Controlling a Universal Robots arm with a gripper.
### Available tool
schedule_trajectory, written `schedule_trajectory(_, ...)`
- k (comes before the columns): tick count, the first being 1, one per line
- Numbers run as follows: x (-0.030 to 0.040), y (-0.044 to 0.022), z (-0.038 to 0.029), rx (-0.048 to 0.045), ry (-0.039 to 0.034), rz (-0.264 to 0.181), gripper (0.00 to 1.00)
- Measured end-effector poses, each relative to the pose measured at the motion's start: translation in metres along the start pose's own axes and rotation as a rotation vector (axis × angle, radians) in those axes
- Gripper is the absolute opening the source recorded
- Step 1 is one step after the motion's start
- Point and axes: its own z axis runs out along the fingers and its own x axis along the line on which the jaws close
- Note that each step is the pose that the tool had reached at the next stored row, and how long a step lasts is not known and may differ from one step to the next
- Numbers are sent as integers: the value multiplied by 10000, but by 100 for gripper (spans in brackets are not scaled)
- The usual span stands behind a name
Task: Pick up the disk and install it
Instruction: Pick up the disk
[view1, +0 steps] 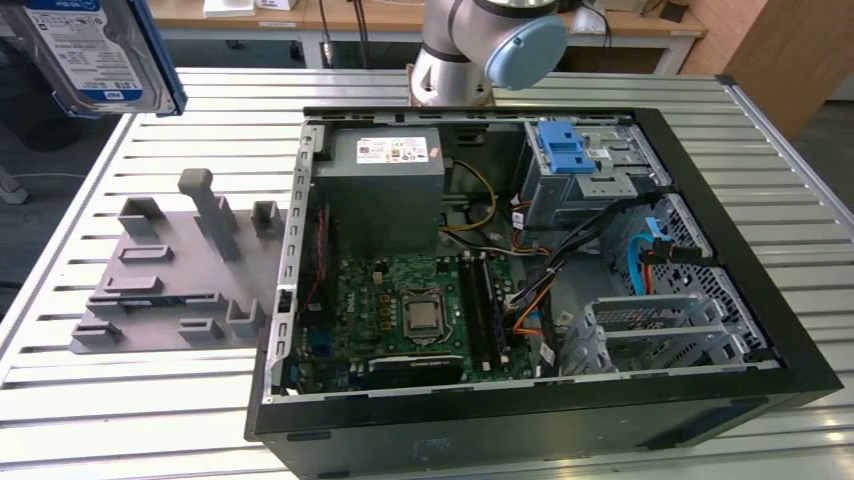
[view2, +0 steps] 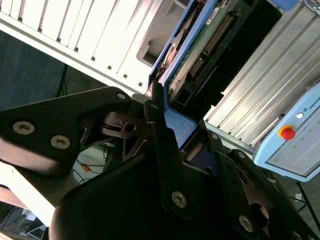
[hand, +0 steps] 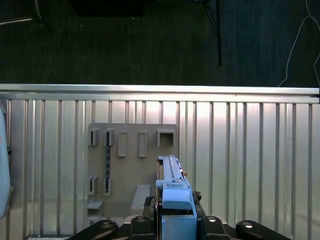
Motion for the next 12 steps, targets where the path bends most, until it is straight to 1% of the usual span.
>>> schedule_trajectory(4, 0, -36, 0, 0, 0, 1, 36)
schedule_trajectory(12, 0, -47, 0, 0, 0, 1, 36)
